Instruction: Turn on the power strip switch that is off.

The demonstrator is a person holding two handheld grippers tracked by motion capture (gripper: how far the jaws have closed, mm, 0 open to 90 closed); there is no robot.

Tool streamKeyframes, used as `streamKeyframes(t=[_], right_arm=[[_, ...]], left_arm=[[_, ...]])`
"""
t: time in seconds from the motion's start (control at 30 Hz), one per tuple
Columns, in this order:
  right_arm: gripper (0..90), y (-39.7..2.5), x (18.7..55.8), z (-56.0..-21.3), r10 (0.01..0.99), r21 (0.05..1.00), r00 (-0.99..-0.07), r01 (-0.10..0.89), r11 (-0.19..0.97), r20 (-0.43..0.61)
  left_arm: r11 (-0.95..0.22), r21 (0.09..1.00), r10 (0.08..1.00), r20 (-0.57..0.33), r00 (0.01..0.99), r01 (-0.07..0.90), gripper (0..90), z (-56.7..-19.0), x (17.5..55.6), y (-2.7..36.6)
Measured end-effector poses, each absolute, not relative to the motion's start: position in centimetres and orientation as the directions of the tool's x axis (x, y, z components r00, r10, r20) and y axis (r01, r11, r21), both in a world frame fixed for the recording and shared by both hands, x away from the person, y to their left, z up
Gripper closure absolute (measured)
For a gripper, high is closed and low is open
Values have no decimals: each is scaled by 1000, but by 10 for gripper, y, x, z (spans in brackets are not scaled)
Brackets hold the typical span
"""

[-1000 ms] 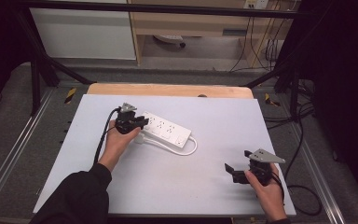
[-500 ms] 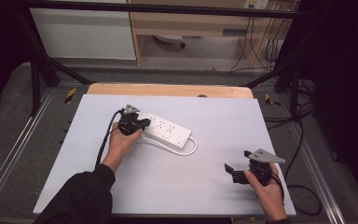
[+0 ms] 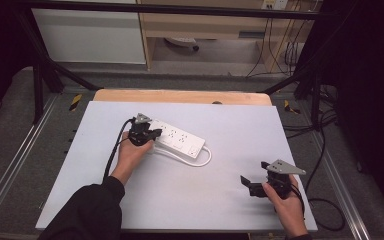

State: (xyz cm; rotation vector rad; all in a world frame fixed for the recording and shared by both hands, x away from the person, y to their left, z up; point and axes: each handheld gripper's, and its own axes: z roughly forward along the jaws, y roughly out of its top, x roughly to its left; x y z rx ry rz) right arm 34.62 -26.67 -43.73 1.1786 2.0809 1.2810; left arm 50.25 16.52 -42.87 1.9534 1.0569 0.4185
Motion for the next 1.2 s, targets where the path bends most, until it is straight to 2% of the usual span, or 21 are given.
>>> streamKeyframes(t=[1.2], right_arm=[[25, -266, 346, -438, 828, 867, -556, 447, 222, 75]], left_arm=[[-298, 800, 808, -80, 584, 522, 900, -435, 500, 166]])
